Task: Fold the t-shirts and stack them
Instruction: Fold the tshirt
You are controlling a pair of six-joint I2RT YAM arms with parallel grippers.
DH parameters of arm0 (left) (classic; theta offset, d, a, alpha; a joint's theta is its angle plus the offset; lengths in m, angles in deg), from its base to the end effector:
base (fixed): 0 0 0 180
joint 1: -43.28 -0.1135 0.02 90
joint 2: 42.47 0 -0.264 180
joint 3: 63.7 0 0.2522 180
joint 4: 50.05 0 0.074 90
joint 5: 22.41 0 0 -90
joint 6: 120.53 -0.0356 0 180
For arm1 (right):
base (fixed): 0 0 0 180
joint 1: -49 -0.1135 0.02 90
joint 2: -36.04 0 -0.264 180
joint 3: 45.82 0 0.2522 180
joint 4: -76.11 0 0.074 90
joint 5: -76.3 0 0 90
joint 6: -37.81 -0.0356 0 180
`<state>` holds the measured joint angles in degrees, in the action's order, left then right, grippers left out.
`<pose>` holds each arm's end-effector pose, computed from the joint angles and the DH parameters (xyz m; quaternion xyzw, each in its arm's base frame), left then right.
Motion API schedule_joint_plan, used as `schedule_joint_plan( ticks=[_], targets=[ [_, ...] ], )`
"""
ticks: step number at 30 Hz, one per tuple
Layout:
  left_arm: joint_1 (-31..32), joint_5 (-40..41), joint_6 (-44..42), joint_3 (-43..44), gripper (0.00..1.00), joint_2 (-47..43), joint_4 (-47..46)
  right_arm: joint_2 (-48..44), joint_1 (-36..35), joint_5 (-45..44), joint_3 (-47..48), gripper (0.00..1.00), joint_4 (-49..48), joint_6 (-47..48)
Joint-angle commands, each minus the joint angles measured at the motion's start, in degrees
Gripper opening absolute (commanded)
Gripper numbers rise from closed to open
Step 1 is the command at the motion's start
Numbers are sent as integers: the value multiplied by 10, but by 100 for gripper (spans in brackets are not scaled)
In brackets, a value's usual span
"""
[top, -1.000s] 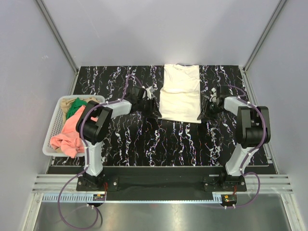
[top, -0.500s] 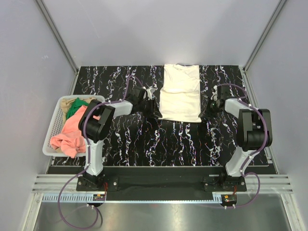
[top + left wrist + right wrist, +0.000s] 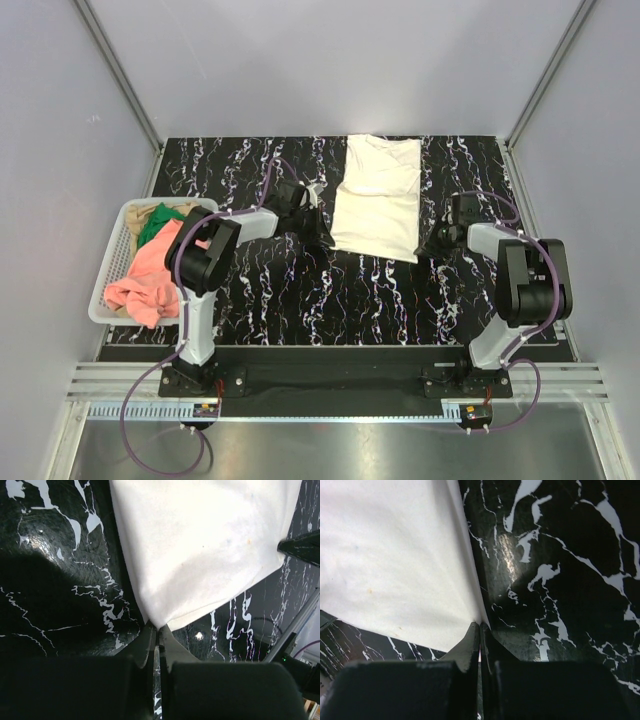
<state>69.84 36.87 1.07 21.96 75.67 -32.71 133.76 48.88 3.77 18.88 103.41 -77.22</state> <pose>0.3718 -0.2062 0.1309 0.0511 0.9087 -0.3784 0.1686 0.3204 0.0114 0.1439 0.1681 0.9413 0.1984 0.2151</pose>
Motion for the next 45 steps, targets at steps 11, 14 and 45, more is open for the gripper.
schedule_joint_plan(
  ticks=[11, 14, 45],
  targets=[
    [5, 81, 34, -34, 0, -61, 122, -82, -1, 1, -51, 0, 71, -19],
    [13, 73, 33, -62, 0, -75, 129, -93, -2, 14, -68, 0, 97, -35],
    [125, 230, 129, -296, 40, -372, 177, -221, -146, 90, -93, 35, 149, -1]
  ],
)
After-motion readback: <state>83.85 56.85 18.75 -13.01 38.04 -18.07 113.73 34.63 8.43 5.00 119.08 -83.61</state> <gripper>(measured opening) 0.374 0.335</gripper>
